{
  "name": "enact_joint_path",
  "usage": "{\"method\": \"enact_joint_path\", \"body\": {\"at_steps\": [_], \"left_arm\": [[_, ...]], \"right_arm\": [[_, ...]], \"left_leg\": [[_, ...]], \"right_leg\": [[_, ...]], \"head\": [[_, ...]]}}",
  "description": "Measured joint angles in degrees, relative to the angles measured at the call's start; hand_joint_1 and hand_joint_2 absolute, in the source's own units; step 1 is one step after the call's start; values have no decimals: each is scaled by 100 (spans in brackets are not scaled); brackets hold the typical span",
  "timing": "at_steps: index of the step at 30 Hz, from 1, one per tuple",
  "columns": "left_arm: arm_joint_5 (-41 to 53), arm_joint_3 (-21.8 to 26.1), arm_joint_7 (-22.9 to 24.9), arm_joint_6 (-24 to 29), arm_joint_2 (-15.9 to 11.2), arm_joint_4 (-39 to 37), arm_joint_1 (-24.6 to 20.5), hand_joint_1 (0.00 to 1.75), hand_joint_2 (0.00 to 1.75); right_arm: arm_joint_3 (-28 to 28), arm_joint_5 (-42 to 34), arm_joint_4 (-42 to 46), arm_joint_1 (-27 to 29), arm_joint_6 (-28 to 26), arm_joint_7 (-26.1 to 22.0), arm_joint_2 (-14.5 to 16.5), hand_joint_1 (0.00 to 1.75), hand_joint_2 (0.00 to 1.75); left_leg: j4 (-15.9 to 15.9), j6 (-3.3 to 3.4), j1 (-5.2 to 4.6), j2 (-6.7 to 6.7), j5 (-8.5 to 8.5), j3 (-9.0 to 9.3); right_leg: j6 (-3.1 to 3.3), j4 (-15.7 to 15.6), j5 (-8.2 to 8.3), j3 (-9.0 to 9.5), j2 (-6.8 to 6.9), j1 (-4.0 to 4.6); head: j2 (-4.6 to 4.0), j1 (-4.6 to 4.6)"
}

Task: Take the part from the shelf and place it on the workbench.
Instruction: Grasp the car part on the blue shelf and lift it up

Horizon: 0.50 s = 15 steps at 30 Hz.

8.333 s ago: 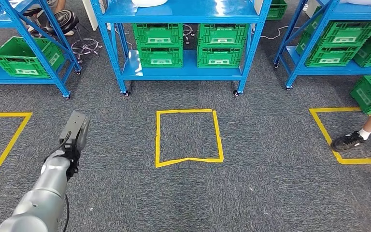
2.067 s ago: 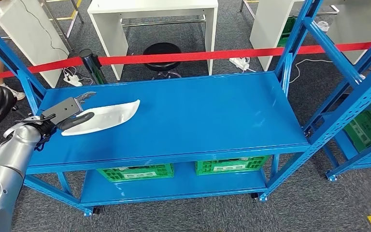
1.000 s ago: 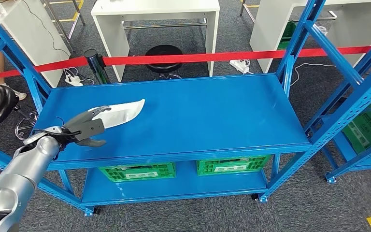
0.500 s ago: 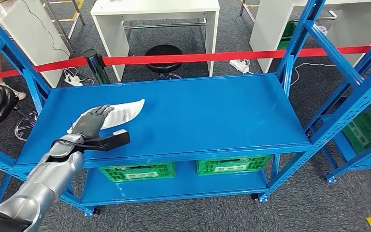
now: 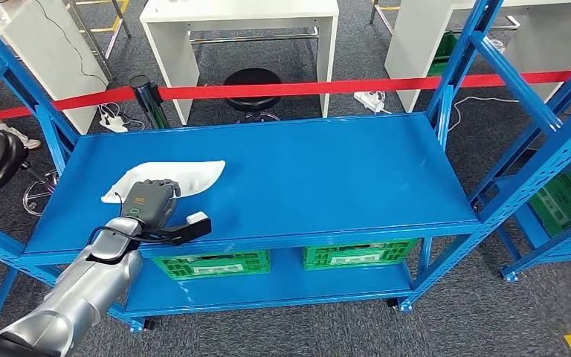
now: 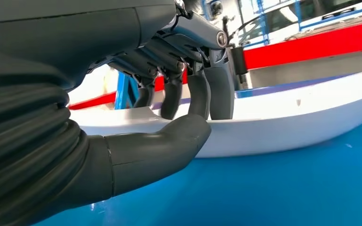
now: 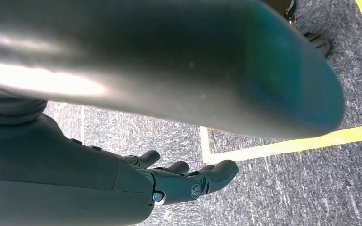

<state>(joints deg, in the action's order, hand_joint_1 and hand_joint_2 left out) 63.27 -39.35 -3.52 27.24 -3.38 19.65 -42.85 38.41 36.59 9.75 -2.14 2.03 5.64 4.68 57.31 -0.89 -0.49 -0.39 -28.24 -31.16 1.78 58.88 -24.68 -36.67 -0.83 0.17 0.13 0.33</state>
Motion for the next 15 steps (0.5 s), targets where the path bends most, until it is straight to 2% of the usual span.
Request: {"method": "enact_joint_path", "body": {"at_steps": [15], "left_arm": [[-98, -4, -168, -187, 3, -4, -52, 175, 175]], "right_arm": [[3, -2, 0, 4, 9, -10, 0, 0, 0]], "left_leg": [[0, 5, -1, 1, -3, 2]], "right_leg": [[0, 0, 0, 7, -3, -1]], "head": [[0, -1]]}}
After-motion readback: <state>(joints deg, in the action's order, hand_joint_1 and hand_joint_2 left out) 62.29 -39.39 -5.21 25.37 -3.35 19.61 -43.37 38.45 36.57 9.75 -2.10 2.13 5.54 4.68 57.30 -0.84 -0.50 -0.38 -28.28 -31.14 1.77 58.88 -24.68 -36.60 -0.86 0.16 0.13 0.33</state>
